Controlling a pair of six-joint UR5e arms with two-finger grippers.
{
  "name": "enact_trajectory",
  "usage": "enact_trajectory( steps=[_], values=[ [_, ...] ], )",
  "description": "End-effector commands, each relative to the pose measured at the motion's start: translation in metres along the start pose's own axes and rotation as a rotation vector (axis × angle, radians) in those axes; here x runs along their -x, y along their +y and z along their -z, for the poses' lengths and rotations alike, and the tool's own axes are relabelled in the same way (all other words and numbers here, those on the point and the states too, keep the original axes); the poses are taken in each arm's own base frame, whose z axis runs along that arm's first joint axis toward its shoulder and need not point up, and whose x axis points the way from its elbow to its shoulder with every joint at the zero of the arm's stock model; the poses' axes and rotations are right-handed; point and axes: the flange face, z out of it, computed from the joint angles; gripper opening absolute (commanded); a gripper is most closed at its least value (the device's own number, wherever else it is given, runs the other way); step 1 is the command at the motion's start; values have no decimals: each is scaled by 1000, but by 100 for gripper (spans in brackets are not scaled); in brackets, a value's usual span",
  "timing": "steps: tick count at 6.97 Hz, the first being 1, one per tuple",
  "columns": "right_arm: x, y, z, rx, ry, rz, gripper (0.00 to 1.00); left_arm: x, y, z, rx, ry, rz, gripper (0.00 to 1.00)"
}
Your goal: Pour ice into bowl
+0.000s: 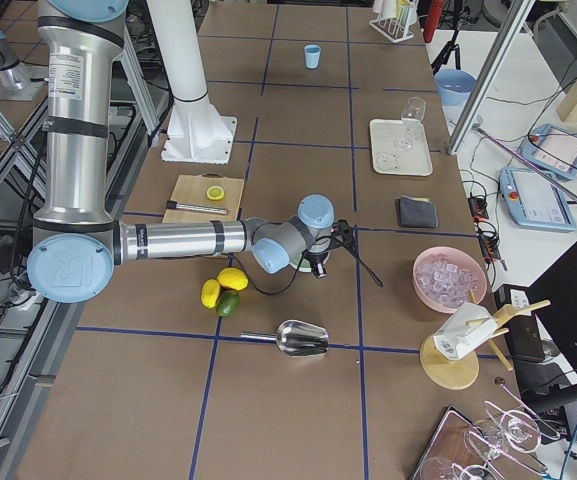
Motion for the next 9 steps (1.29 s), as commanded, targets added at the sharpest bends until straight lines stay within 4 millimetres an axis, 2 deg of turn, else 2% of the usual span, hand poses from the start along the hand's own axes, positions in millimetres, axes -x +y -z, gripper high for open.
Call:
enact_trajectory(
  steps=[1,2,3,4,5,7,8,9],
  values=[
    [110,-66,-10,-35,-95,-116,0,-1,0,1,-2,1,-2,100],
    [180,-96,-19,-47,-144,-155,0,-1,-1,1,-6,1,-6,100],
    [261,-114,-35,-55,-179,-202,0,-1,-2,1,-22,-2,-23,100],
    [342,-136,-43,-71,-149,-238,0,-1,-2,1,-25,-1,-25,100],
    [415,-152,-43,-71,-109,-265,0,-1,-2,1,-27,-1,-26,100],
    [518,-161,-50,-100,-130,-333,0,-1,-2,1,-25,4,-24,100],
    [571,-163,-65,-127,-126,-359,0,-1,-2,1,-25,5,-25,100],
    [616,-160,-82,-146,-110,-374,0,-1,-2,1,-25,5,-24,100]
  ],
)
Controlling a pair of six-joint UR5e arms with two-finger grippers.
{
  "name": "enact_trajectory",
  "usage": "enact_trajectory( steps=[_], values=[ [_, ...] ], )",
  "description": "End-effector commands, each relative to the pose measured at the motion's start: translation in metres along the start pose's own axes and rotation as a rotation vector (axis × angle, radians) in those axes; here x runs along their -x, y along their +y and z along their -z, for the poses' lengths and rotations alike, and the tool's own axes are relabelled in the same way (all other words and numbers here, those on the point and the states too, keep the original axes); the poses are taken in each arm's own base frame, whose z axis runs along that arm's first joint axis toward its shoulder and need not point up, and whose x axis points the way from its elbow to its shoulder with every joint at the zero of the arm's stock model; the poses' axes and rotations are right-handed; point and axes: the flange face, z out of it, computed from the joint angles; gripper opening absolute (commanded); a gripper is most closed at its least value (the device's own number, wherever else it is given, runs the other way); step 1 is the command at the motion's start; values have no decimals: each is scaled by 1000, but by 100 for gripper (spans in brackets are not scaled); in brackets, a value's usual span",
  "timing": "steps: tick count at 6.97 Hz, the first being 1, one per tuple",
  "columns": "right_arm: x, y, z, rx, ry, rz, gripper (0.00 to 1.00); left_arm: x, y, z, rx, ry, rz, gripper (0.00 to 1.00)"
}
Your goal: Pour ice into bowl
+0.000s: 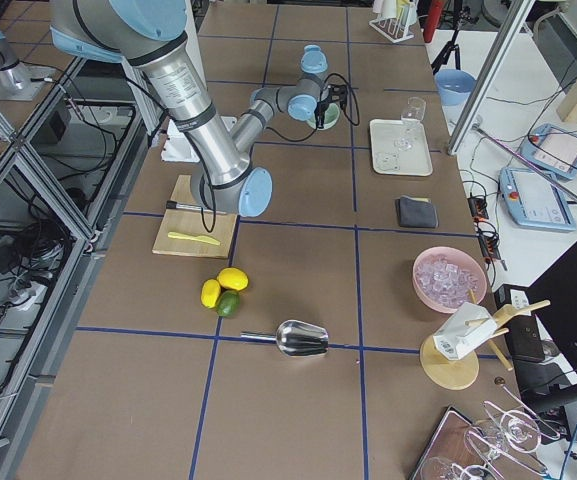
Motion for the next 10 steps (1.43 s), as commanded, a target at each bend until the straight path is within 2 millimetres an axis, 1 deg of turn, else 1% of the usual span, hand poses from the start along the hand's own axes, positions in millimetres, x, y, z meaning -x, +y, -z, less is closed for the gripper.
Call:
enact_trajectory(
  steps=[1,2,3,5,6,7,8,9,10],
  values=[
    [83,36,-45,-49,38,-29,0,0,0,0,0,1,1,100],
    [108,42,-63,-60,66,-31,0,0,0,0,0,1,1,100],
    [120,46,-79,-57,94,-37,0,0,1,0,1,1,2,100],
    [120,47,-81,-55,97,-38,0,0,1,0,0,1,1,100],
    [122,46,-79,-56,92,-43,7,0,1,0,0,1,1,100],
    [120,47,-80,-56,97,-44,99,0,1,0,0,1,1,100],
    [123,45,-69,-58,77,-41,100,0,1,0,0,1,1,100],
    [125,34,-51,-68,55,-42,100,0,1,0,1,1,0,100],
    [112,1,-16,-32,67,-71,100,1,1,0,2,-2,0,100]
  ],
)
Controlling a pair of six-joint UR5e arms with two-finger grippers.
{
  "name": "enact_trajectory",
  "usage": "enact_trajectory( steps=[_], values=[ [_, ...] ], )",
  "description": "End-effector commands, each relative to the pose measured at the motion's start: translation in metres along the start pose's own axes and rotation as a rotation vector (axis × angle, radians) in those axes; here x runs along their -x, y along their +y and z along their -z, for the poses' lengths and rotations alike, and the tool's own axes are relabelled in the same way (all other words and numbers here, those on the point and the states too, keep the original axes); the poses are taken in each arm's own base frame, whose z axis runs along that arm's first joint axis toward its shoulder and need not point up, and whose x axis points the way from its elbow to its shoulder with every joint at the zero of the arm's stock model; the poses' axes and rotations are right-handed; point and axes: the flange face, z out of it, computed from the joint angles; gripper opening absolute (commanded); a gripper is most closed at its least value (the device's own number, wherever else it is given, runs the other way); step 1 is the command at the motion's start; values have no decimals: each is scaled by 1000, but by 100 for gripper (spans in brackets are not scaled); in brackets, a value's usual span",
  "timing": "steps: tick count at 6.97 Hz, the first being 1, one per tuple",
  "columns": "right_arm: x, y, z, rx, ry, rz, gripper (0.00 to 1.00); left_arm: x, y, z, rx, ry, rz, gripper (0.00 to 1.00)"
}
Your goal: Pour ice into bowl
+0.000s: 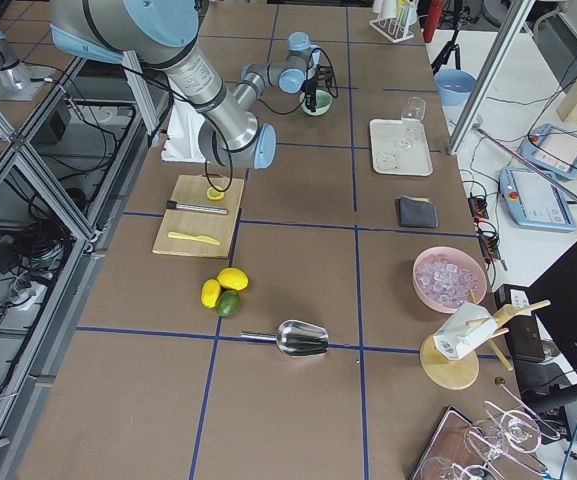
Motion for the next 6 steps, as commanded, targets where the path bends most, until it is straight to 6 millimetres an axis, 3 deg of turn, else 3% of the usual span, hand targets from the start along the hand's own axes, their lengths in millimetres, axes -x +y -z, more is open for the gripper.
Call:
enact_trajectory(
  steps=[1,2,5,6],
  values=[
    [-51,-71,64,58,36,12,100,0,-1,1,-2,-7,-4,100],
    [-118,-99,87,56,68,88,100,-1,-1,0,0,-8,-6,100],
    [-386,-218,175,109,93,329,100,-8,-7,8,-58,-11,-55,100],
    [-475,-241,195,122,128,409,100,-9,-9,9,-80,-13,-78,100]
  ],
)
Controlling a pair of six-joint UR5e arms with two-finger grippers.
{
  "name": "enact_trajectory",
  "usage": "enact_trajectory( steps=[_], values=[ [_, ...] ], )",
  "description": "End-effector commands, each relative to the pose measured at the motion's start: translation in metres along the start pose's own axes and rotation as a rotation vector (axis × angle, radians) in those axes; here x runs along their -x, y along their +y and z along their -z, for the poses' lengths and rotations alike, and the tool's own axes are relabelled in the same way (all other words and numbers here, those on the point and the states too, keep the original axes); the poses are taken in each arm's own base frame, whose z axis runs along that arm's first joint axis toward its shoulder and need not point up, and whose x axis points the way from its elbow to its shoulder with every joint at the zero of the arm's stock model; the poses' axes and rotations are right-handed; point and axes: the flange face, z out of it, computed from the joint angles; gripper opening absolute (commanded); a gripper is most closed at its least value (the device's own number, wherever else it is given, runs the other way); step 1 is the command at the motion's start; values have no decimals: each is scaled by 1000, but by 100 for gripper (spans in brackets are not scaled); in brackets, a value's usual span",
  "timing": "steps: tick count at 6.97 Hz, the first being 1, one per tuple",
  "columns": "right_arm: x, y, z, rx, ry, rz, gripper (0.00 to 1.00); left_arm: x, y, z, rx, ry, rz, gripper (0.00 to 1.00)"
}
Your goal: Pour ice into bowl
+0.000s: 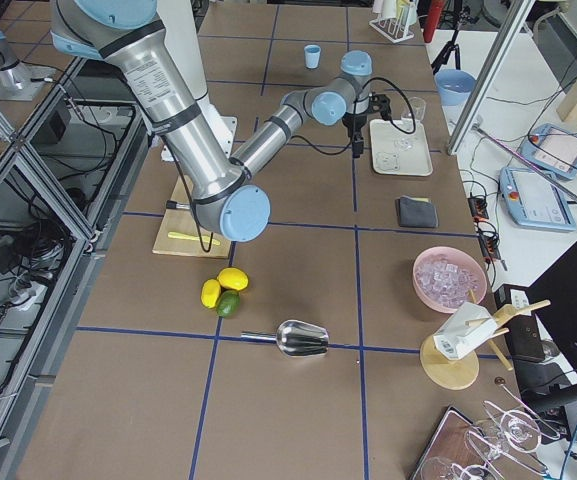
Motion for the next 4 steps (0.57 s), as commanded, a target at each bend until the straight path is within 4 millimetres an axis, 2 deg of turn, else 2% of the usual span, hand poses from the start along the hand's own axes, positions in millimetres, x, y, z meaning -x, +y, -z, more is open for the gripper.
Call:
enact_trajectory(
  steps=[1,2,3,4],
  values=[
    [-202,33,31,41,56,175,100,-2,-3,2,-40,1,-40,100],
    [-287,71,42,65,75,238,100,-2,-3,2,-41,0,-41,100],
    [-357,112,57,78,104,238,100,-3,-5,3,-44,-2,-45,100],
    [-412,166,56,119,126,212,100,-5,-7,5,-49,-2,-50,100]
  ],
)
